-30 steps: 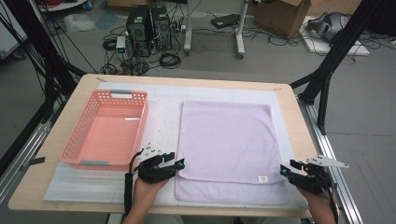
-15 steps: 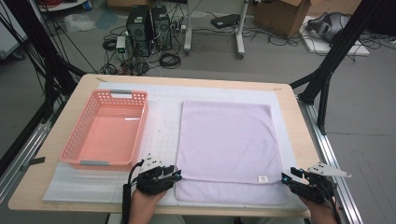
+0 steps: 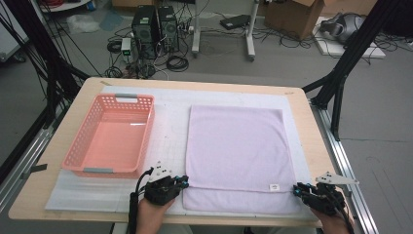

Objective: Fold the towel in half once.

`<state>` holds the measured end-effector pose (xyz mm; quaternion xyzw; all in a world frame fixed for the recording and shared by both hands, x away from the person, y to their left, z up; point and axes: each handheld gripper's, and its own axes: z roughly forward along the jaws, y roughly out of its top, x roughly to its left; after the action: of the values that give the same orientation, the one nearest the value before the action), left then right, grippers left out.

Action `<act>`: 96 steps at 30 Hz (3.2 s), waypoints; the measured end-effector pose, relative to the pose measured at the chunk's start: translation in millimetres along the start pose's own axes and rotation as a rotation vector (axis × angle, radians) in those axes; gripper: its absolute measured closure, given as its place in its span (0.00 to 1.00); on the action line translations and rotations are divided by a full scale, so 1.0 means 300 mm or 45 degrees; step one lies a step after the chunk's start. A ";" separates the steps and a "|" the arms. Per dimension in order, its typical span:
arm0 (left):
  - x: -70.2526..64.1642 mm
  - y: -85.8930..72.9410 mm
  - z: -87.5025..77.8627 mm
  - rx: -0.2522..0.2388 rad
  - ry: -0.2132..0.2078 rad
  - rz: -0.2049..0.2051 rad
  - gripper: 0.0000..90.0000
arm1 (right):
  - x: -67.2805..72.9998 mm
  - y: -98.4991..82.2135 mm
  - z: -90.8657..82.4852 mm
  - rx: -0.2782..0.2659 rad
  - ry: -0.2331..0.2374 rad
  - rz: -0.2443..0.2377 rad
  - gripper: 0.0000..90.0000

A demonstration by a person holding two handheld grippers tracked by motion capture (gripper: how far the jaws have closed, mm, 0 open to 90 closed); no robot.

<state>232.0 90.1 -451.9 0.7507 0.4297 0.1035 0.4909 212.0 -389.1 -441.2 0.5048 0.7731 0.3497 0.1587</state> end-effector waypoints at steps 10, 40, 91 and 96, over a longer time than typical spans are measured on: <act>-0.003 0.005 -0.024 -0.066 -0.032 -0.020 0.97 | 0.008 0.007 -0.009 -0.015 -0.021 -0.021 0.91; -0.008 -0.004 -0.043 -0.110 -0.061 -0.037 0.97 | 0.044 0.018 0.014 0.002 -0.071 -0.129 0.96; 0.006 -0.019 -0.115 -0.189 -0.022 -0.038 0.64 | 0.041 -0.051 -0.119 -0.198 -0.010 -0.004 0.75; 0.086 0.051 -0.037 -0.174 -0.034 -0.061 0.69 | -0.034 0.017 -0.043 -0.195 -0.048 0.051 0.74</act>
<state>249.6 114.4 -440.7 0.7064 0.4329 0.1109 0.5489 212.4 -401.8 -429.7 0.5129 0.7309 0.4013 0.2043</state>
